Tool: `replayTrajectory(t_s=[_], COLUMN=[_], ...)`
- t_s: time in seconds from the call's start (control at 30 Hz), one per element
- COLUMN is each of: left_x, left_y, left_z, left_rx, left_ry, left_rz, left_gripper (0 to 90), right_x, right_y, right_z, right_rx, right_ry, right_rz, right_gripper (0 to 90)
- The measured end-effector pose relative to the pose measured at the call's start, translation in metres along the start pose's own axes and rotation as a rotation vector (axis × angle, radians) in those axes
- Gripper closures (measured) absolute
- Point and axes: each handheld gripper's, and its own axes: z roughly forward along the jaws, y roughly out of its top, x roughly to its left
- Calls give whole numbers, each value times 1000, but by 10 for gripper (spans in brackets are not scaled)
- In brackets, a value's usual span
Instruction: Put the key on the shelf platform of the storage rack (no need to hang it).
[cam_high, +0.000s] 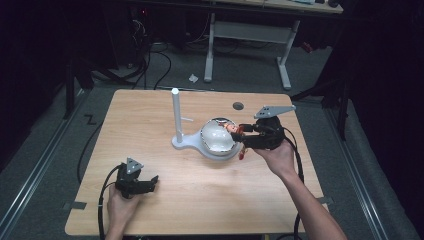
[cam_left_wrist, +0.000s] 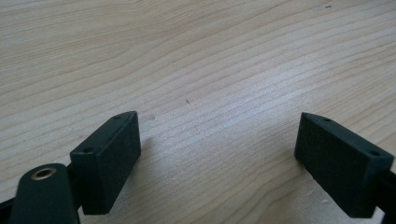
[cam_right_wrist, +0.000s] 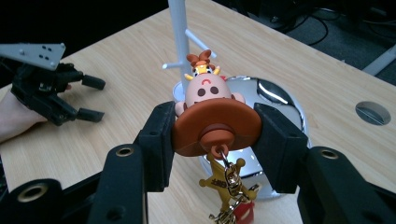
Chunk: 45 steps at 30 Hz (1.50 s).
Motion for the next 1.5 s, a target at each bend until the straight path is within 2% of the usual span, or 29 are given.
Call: replayTrajectory(t_s=[0.17,0.43,0.8,1.0,1.2,1.5], left_x=[0,0,0,0,0,0], left_y=[0,0,0,0,0,0], left_z=[0,0,0,0,0,0], left_rx=[0,0,-1,-1,0,-1], left_ry=[-1,-3,-3,-2,-2,-1], left_rz=[0,-2,-2,-3,-2,-4], left_gripper=[147,148,148,149,149,150], right_x=[-5,-1,-3,-11,-13,-18], right_y=[17,33,52,51,47,31], right_z=[4,19,36,47,57,74], right_rx=[-9,15,11,27,35,76], right_ry=[4,16,18,8,6,4], right_rz=[-7,-37,-55,-42,-50,-38], right_gripper=[516,516,515,514,513,512])
